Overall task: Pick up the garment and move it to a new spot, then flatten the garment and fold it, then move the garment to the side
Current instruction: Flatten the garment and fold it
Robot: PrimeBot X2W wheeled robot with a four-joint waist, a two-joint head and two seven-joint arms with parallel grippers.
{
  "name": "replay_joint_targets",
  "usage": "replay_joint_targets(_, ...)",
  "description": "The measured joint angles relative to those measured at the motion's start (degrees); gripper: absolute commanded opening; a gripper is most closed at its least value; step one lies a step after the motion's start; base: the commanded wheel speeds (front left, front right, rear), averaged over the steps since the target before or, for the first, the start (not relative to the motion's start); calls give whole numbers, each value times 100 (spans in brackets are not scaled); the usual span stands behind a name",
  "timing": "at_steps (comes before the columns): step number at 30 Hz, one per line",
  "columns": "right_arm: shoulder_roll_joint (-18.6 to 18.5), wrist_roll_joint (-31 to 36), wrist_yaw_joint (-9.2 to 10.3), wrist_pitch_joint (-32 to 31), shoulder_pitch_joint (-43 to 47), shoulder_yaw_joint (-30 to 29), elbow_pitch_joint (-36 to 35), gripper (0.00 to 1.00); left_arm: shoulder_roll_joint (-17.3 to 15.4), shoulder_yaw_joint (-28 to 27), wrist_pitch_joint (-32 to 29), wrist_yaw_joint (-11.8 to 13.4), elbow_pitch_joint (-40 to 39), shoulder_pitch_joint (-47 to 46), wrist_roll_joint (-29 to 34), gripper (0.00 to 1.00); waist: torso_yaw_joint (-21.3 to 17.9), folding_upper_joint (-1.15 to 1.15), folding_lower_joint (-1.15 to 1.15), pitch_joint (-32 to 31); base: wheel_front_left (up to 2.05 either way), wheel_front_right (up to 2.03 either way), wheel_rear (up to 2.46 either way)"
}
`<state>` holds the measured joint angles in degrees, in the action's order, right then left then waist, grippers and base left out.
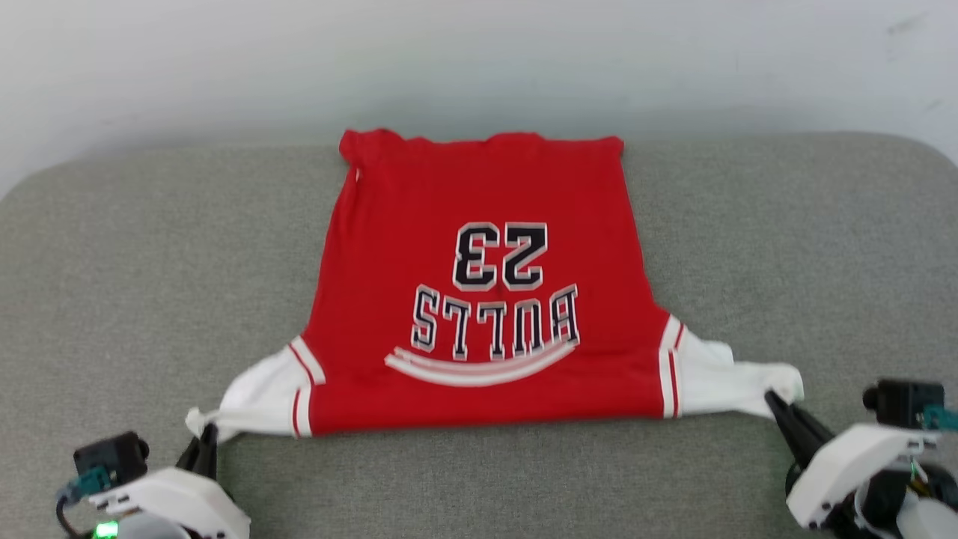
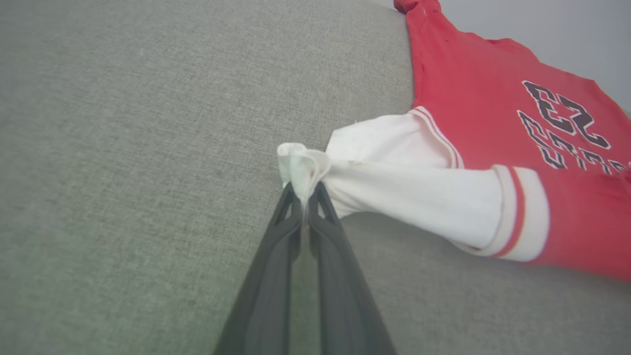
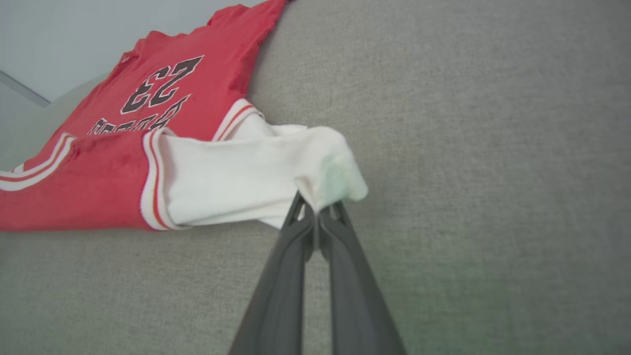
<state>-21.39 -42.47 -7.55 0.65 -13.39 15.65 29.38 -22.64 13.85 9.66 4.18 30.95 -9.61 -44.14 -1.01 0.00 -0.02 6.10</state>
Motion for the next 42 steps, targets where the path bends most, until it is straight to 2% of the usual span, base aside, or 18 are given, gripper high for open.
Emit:
replay_joint_targets(7, 474, 342, 0, -286, 1145, -861, -569, 0, -56, -19, -258, 446, -848, 1034, -97, 0, 112, 0, 0, -304, 0, 0, 0)
replay_joint_targets(16, 1127, 1191, 1, -714, 2063, -1589, -1238, 2, -175, 115, -564, 726, -1546, 1628, -48, 0, 184, 0, 1, -392, 0, 0, 0)
replay_joint_targets(17, 1178, 1246, 1, -754, 2086, -1660, -1279, 31, -190, 135, -573, 749, -1608, 1638, -29, 0, 200, 0, 1, -389, 0, 0, 0)
replay_joint_targets(19, 1235, 1343, 1, -759, 2095, -1725, -1416, 100, -203, 179, -581, 761, -1715, 1635, 13, 0, 240, 0, 1, -373, 0, 0, 0)
replay_joint_targets(25, 1214, 1525, 3, -561, 1978, -2158, -1746, 100, -213, 298, -594, 799, -1989, 1538, 168, 0, 389, 0, 2, -280, 0, 0, 0)
replay_joint_targets(30, 1058, 1545, 4, -573, 1283, -2622, -1558, 100, -181, 412, -545, 810, -2175, 1307, 290, 0, 509, 0, 2, -58, 0, 0, 0)
replay_joint_targets(36, 757, 1318, 4, -851, -154, -2683, -808, 100, -55, 584, -379, 764, -2326, 848, 530, 0, 714, 0, 3, 383, 0, 0, 0)
replay_joint_targets(42, 325, 1266, 4, -1696, -1586, -2484, 183, 100, 133, 805, -287, 742, -2494, 448, 719, 0, 1060, 0, 4, 807, 0, 0, 0)
